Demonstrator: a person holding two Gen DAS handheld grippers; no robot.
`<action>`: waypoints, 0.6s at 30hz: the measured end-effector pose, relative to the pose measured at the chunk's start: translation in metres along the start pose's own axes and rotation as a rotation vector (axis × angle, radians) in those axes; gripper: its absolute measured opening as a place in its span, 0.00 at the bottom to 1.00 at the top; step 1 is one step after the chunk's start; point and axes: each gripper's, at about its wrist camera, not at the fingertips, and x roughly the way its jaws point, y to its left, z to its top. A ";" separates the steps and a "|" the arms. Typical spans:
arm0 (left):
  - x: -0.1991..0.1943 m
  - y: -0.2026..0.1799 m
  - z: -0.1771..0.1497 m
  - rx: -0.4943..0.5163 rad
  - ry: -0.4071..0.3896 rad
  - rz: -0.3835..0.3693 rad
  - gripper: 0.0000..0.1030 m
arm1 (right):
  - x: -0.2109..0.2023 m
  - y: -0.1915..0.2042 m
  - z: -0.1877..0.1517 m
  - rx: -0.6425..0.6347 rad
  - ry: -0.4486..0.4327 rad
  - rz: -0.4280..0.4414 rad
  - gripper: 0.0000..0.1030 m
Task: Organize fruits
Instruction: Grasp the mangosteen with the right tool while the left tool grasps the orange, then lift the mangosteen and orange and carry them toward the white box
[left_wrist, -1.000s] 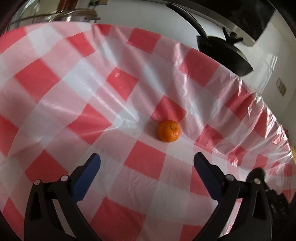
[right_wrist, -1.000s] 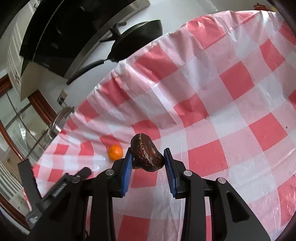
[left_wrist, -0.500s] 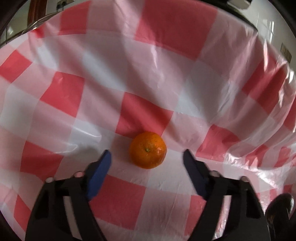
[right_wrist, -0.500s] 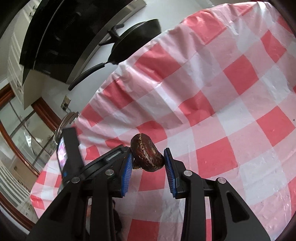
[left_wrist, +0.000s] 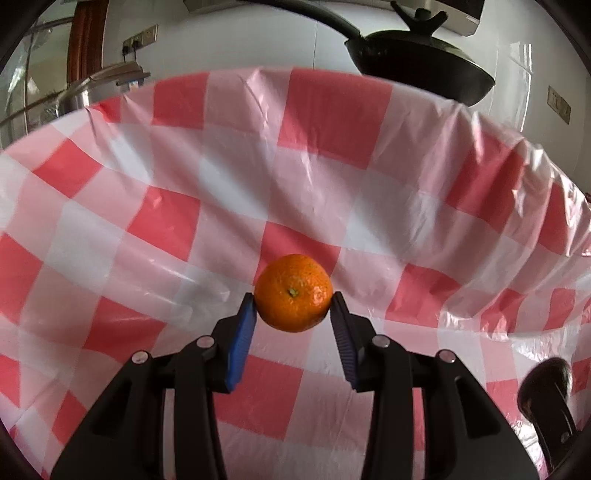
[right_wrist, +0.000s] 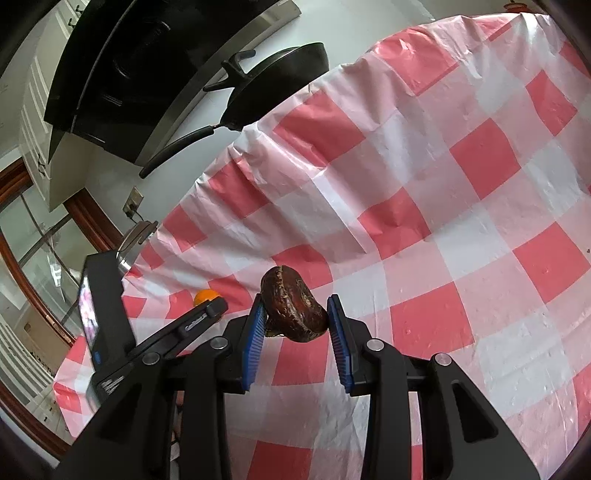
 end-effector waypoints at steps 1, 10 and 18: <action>-0.006 -0.001 -0.002 0.006 -0.006 0.008 0.40 | 0.000 0.000 0.000 -0.001 0.001 0.002 0.33; -0.068 0.014 -0.058 -0.001 0.029 0.065 0.40 | 0.000 -0.008 0.002 0.036 0.004 0.026 0.33; -0.143 0.045 -0.110 -0.065 0.012 0.090 0.40 | -0.002 -0.009 0.002 0.031 -0.007 0.034 0.33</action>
